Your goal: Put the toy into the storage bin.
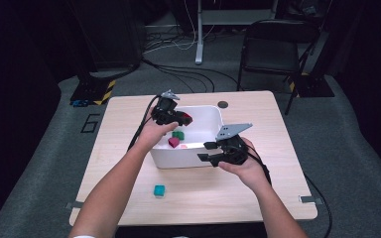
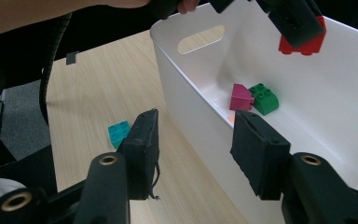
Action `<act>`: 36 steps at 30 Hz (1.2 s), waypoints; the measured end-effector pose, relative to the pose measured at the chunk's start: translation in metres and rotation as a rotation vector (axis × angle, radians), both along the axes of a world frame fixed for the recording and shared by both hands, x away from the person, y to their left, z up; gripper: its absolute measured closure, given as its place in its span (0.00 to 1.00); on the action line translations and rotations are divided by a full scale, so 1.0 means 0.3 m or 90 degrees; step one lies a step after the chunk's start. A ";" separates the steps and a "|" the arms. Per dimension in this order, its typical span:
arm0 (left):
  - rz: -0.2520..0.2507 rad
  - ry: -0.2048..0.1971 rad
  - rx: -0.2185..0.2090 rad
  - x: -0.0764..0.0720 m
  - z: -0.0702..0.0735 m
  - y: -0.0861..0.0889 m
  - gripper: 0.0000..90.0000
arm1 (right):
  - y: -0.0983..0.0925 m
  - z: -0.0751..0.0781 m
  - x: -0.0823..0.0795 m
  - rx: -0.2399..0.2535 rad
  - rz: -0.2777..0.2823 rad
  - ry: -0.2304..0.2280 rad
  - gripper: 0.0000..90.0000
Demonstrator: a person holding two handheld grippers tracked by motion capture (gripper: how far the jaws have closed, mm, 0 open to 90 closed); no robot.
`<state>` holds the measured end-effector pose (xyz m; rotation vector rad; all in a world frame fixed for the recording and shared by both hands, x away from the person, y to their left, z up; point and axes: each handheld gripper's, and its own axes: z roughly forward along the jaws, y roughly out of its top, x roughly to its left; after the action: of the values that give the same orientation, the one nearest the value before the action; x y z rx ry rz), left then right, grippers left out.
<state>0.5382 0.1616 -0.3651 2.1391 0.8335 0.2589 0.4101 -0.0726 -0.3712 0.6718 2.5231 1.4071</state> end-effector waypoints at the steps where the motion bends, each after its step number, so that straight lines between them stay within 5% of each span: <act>1: 0.000 0.000 0.001 0.008 -0.008 -0.005 0.65 | -0.001 0.000 0.000 0.000 0.000 0.000 0.56; 18: 0.007 0.024 0.058 0.072 -0.107 -0.054 0.65 | -0.004 0.001 -0.004 0.006 -0.001 -0.001 0.56; 26: 0.011 0.022 0.051 0.058 -0.095 -0.036 0.58 | -0.007 0.001 -0.002 0.007 -0.002 -0.003 0.56; 36: 0.003 -0.004 0.011 -0.022 -0.008 0.039 0.52 | 0.002 -0.005 -0.002 0.005 -0.002 0.002 0.56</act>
<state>0.5316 0.1733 -0.3673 2.1515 0.8353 0.2748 0.4095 -0.0720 -0.3726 0.6791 2.5193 1.4161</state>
